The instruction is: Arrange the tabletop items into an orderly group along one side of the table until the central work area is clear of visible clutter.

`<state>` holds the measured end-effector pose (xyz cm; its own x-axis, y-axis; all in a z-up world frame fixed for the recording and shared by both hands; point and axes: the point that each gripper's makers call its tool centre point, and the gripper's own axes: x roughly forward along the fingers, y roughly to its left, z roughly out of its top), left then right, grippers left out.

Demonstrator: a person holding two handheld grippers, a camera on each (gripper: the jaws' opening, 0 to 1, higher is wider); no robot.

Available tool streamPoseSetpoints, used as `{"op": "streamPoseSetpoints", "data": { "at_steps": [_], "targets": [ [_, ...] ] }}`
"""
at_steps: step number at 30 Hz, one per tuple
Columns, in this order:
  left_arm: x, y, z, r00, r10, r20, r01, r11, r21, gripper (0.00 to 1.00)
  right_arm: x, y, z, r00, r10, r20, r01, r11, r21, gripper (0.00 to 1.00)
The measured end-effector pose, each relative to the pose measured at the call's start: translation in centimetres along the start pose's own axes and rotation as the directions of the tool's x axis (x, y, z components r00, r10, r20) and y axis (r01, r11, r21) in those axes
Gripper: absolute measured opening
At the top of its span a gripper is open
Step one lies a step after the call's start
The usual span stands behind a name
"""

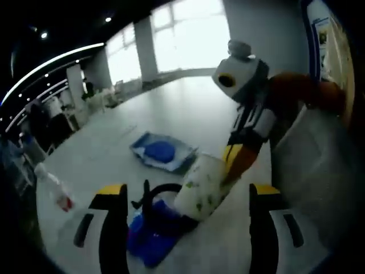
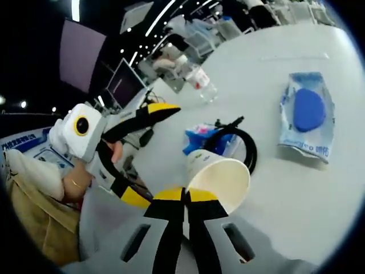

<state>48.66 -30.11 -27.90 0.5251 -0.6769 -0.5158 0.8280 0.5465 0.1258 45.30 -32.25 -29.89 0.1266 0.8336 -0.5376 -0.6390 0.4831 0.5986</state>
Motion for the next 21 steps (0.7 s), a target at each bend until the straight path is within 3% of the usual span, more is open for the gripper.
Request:
{"op": "streamPoseSetpoints", "data": {
  "at_steps": [6,9,13,21],
  "targets": [
    [0.7,-1.3,-0.5,0.998,-0.061,-0.029,0.061,0.998,0.013,0.85,0.2,0.6,-0.3,1.000,0.015,-0.024,-0.017,0.999,-0.051,0.01],
    [1.0,-1.9,-1.2,0.994,-0.071,-0.085,0.078,0.994,0.081,0.84,0.3,1.2,-0.7,0.998,0.041,-0.043,-0.043,0.997,-0.068,0.01],
    [1.2,-2.4,-1.3,0.992,-0.080,-0.096,0.090,0.990,0.108,0.82,0.4,1.6,-1.1,0.996,0.059,-0.069,-0.064,0.995,-0.078,0.01],
    [1.6,-3.2,-2.1,0.984,-0.104,-0.144,0.128,0.977,0.169,0.69,0.5,2.0,-1.4,0.993,0.078,-0.085,-0.087,0.991,-0.104,0.01]
  ]
}}
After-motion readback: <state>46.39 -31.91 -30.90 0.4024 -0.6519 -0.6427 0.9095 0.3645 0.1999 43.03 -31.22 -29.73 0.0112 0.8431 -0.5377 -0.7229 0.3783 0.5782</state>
